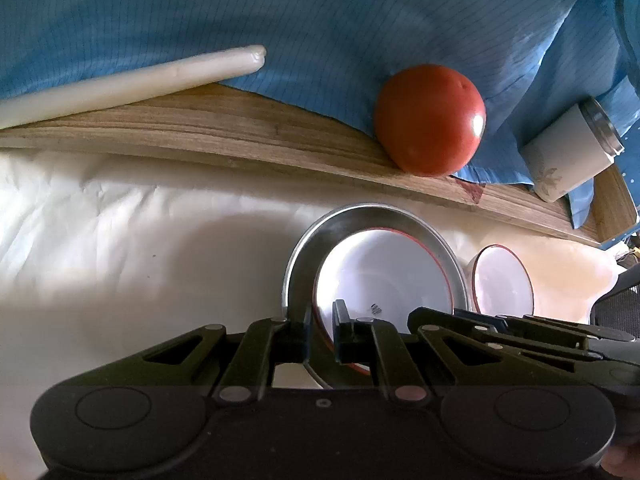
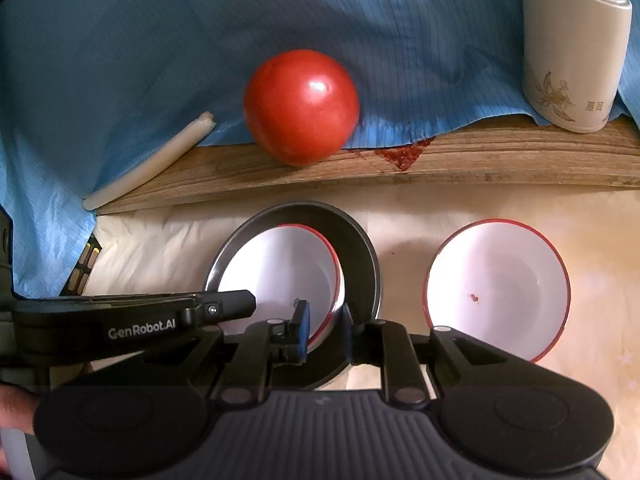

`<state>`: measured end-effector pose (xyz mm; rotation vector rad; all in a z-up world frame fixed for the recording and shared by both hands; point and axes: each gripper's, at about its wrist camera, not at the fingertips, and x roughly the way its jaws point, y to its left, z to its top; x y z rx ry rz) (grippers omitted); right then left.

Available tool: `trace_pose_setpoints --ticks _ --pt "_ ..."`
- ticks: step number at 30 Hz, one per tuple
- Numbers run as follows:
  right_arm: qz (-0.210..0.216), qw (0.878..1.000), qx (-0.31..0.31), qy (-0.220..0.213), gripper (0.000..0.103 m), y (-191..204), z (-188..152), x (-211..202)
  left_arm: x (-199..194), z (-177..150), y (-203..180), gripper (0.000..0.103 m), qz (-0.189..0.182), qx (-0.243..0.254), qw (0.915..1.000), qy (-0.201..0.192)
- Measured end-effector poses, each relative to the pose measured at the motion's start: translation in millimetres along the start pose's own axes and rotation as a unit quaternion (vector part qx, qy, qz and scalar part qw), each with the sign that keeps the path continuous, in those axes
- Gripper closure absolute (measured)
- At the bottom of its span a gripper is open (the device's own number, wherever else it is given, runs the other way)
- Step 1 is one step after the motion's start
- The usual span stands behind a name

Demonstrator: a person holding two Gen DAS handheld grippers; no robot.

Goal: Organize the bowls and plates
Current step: 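Lift the white bowl with both grippers and lower it into the steel bowl, then open both grippers and release the white bowl inside the steel bowl, then move both grippers to the other red-rimmed white bowl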

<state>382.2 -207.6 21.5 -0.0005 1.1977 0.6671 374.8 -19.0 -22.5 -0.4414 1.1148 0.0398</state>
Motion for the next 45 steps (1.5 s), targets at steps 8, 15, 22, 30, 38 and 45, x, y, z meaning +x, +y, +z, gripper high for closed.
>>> trace_pose_setpoints --ticks 8,15,22,30,38,45 --pt "0.0 1.0 -0.002 -0.01 0.08 1.0 -4.0 -3.1 -1.1 -0.7 -0.3 0.092 0.001 -0.003 1.0 -0.002" --pt "0.003 1.0 -0.001 -0.023 0.073 -0.2 -5.7 -12.6 -5.7 -3.1 -2.1 0.088 0.001 -0.003 1.0 -0.001" --pt "-0.002 0.998 -0.005 -0.056 0.056 -0.6 -9.7 -30.9 -19.8 -4.1 -4.7 0.075 0.002 0.0 0.9997 -0.024" --pt "-0.028 0.994 0.0 -0.107 0.029 -9.1 -25.6 -58.4 -37.2 -11.1 -10.3 0.036 0.002 -0.003 0.9988 -0.048" --pt "-0.054 0.989 0.018 -0.139 0.002 -25.1 -39.0 -82.5 -44.0 -15.1 -22.7 0.006 -0.013 -0.019 0.9977 -0.063" --pt "-0.089 0.983 0.054 -0.153 0.0 -55.8 -52.0 -101.3 -51.6 -23.7 -57.5 0.001 -0.033 0.027 0.9962 -0.076"
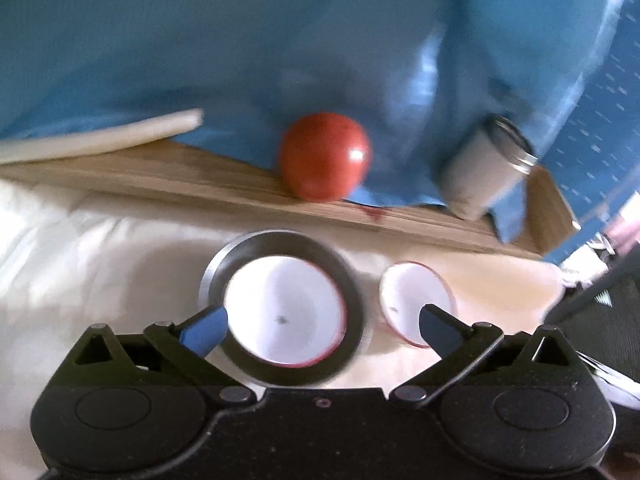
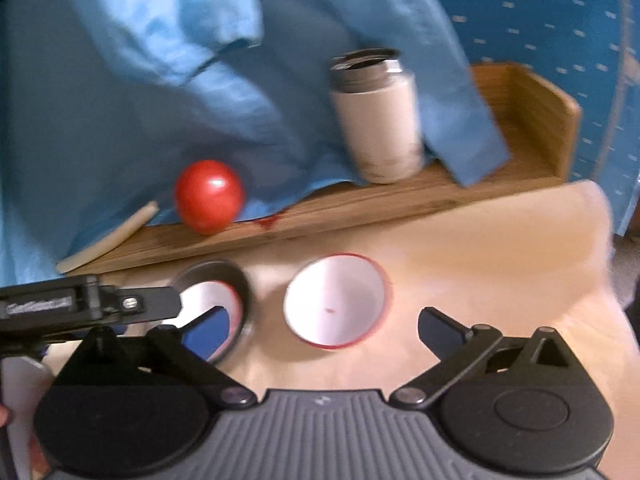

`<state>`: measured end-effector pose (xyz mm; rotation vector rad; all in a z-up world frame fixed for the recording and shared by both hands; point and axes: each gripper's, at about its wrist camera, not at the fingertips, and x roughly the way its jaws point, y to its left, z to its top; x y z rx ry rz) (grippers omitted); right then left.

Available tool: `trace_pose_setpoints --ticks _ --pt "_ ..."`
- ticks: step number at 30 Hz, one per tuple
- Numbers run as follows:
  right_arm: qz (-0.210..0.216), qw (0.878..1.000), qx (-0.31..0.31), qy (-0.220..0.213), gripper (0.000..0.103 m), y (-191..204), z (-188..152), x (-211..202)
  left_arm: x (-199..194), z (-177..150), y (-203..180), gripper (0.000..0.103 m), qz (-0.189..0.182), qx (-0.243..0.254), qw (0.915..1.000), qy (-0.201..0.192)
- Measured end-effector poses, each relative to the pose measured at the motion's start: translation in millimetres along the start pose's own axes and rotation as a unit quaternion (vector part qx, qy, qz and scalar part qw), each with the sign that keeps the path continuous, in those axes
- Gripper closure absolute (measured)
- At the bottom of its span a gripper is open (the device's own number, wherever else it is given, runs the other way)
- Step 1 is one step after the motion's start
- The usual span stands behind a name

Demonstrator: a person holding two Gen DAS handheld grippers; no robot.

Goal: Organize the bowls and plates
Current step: 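Move both grippers to the other red-rimmed white bowl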

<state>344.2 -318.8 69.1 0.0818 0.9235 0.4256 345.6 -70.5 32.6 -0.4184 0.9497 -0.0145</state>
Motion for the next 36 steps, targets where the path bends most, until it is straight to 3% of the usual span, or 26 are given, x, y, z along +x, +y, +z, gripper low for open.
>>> trace_pose_setpoints --ticks 6,14,21,29,36 --pt "-0.04 0.998 0.045 -0.002 0.0 -41.9 -5.2 -8.4 5.5 -14.6 -37.8 0.001 -0.034 0.047 0.9982 0.015" --pt "-0.067 0.996 0.063 0.014 0.0 -84.9 -11.7 -16.0 23.2 -31.7 -67.1 0.001 -0.036 0.044 0.9971 0.051" --pt "-0.074 0.995 0.055 0.042 0.0 -105.8 -11.8 -8.5 52.8 -46.9 -67.3 0.001 0.032 -0.03 0.9945 0.095" --pt "-0.051 0.997 0.027 0.052 0.0 -107.1 -2.8 1.7 58.2 -44.1 -61.5 0.001 0.04 -0.102 0.9917 0.067" --pt "-0.038 0.997 -0.007 0.065 0.001 -100.8 6.0 19.7 69.7 -44.3 -55.1 0.001 0.067 -0.177 0.9794 0.071"
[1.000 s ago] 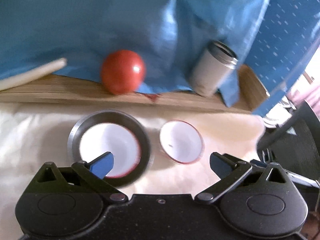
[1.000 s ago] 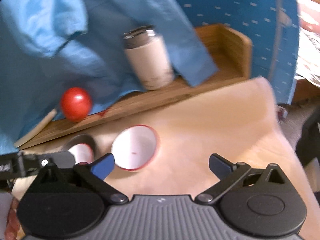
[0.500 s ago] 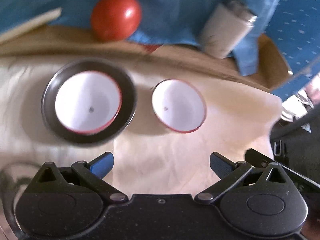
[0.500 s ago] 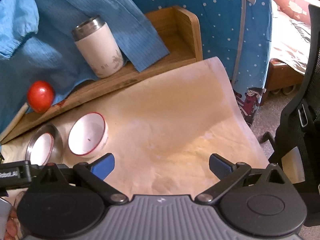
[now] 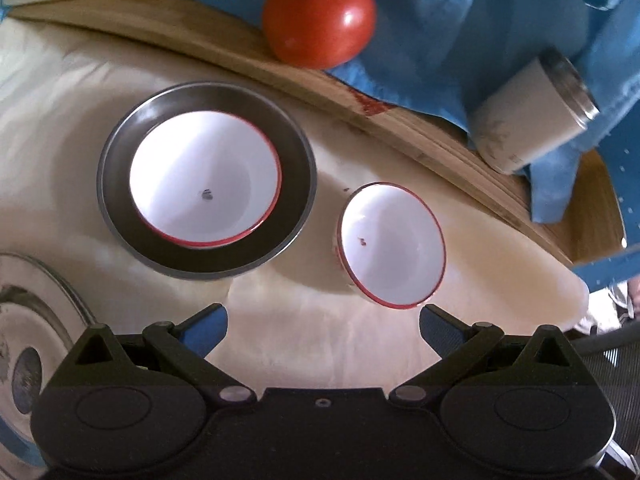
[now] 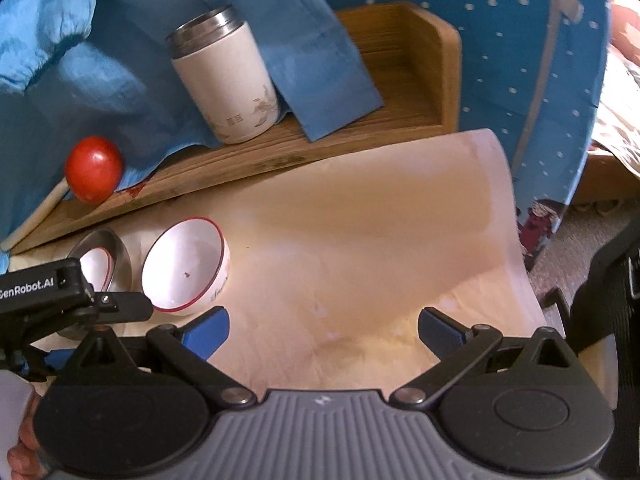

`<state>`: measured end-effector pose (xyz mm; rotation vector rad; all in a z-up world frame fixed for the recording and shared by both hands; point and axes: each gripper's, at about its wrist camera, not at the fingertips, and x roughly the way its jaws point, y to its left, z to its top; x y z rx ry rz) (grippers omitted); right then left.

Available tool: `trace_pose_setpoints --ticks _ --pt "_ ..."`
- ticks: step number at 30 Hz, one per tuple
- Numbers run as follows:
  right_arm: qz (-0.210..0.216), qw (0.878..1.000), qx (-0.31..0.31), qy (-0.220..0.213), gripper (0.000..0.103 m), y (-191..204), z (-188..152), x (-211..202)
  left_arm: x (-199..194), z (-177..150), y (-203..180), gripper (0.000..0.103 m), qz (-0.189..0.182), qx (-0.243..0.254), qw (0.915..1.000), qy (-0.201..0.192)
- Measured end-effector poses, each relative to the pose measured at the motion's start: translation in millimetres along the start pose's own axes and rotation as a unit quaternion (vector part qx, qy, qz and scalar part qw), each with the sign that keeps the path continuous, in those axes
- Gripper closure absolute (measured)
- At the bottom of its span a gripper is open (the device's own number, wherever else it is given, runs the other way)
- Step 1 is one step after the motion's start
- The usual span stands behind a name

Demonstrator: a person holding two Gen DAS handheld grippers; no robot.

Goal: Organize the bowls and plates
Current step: 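Move both grippers to the other red-rimmed white bowl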

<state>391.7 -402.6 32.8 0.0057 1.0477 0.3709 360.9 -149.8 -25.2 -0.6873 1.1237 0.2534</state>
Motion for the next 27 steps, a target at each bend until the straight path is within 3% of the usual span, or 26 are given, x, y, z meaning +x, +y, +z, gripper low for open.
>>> trace_pose_setpoints --ticks 10,18,22,25,27 --pt "0.028 0.997 -0.072 -0.011 0.004 21.8 20.8 21.0 7.3 7.1 12.0 0.001 0.003 -0.079 0.9966 -0.023" --pt "0.05 0.994 -0.101 0.009 0.018 36.4 30.7 41.5 13.0 7.0 10.2 0.008 -0.003 -0.088 0.9959 -0.023" --pt "0.055 0.992 -0.11 0.014 0.025 40.1 35.6 50.2 15.4 10.3 10.5 0.022 0.002 -0.091 0.9955 -0.028" --pt "0.061 0.992 -0.113 0.019 0.036 42.8 38.1 54.6 18.2 11.2 9.2 0.03 0.007 -0.087 0.9957 -0.031" --pt "0.066 0.991 -0.113 0.02 0.046 44.0 38.8 55.7 19.2 11.4 7.5 0.046 0.003 -0.083 0.996 -0.032"
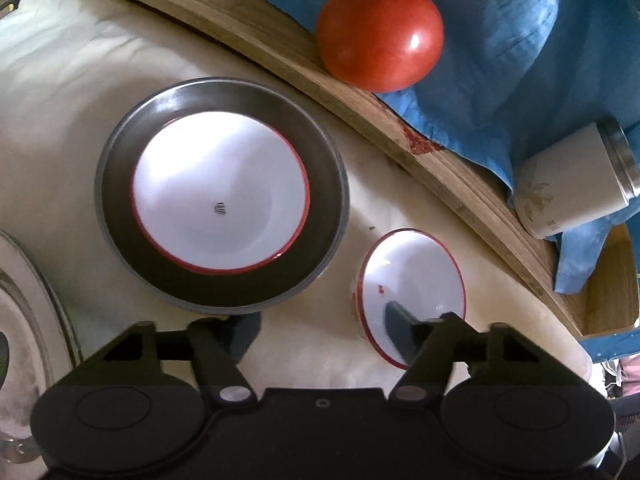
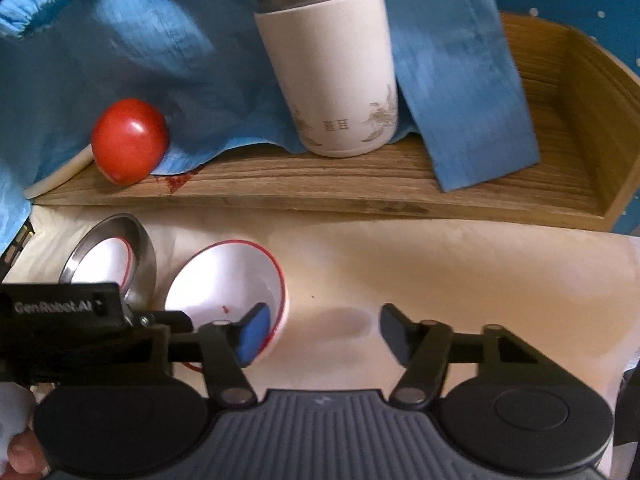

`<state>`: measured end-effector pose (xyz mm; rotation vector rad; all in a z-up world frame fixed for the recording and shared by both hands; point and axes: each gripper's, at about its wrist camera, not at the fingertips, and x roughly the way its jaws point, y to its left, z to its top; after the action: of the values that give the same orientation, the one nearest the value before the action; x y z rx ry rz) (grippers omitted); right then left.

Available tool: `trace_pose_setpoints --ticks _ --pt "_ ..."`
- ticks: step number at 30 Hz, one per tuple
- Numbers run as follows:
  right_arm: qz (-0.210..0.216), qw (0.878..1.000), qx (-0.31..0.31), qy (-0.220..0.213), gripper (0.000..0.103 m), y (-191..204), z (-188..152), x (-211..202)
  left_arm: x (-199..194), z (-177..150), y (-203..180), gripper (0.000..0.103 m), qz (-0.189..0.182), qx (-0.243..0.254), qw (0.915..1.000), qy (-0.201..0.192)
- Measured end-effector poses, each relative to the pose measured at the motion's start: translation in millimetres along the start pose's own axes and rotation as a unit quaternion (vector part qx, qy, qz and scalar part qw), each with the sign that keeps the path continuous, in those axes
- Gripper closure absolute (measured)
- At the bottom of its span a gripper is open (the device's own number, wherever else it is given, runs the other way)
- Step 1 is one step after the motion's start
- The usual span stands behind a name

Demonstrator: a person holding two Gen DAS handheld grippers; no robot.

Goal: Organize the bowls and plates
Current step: 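Move both grippers to the other red-rimmed white bowl, then close the left gripper on the second white bowl rim while the right gripper grips its opposite rim, then lift the second white bowl with both grippers and lower it into the bowl stack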

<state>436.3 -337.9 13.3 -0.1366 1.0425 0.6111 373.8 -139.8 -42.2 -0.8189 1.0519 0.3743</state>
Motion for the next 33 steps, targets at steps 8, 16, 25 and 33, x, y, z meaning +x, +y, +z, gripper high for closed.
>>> trace_pose_setpoints --ticks 8,16,25,33 --pt "0.017 1.0 -0.004 0.005 0.067 5.9 -0.5 4.0 3.8 1.6 -7.0 0.071 -0.024 0.007 0.9997 -0.003" --pt "0.031 0.999 -0.013 0.005 0.084 12.1 0.6 7.3 9.4 2.4 -9.1 0.09 -0.05 0.009 0.9987 -0.009" --pt "0.03 0.999 -0.02 0.004 0.09 18.6 -0.9 9.5 5.6 -2.1 -3.7 0.09 -0.066 0.018 0.9975 -0.018" --pt "0.027 1.0 -0.009 0.012 0.091 15.0 -7.5 3.6 1.7 -7.7 -9.9 0.092 -0.065 0.038 0.9971 -0.01"
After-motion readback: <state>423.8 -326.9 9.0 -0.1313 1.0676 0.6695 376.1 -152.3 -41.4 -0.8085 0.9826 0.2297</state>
